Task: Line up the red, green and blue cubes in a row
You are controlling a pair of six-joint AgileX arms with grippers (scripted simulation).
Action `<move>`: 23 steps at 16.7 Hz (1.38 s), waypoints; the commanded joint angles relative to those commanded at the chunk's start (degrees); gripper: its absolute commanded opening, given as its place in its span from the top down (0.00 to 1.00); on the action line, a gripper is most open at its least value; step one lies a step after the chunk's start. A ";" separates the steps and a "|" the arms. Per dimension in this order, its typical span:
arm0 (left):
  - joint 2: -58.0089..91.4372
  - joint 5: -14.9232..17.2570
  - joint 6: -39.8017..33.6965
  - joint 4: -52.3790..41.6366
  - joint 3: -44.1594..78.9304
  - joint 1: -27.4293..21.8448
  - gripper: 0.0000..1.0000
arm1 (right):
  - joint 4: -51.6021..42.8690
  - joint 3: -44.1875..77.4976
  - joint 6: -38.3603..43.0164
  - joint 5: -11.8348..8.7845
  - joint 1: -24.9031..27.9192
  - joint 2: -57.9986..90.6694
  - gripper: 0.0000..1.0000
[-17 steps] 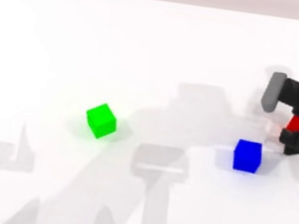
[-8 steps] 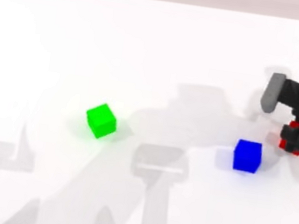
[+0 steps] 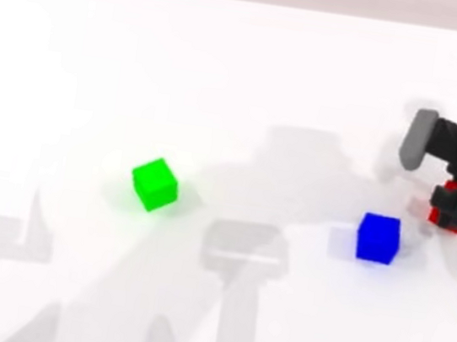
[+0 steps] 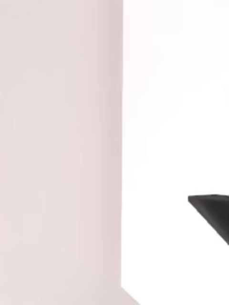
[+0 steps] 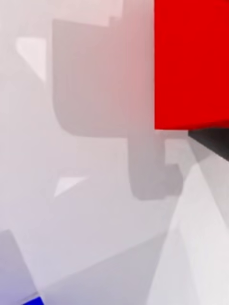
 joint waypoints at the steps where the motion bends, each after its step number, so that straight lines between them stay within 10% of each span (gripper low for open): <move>1: 0.00 0.00 0.00 0.00 0.00 0.00 0.00 | -1.39 1.00 0.10 0.00 -0.09 -0.40 1.00; 14: 0.00 0.00 0.00 0.00 0.00 0.00 0.00 | -13.84 10.51 1.02 -0.01 2.57 -2.71 1.00; 23: 0.00 0.00 0.00 0.00 0.00 0.00 0.00 | -26.86 37.23 15.59 0.07 32.65 11.82 1.00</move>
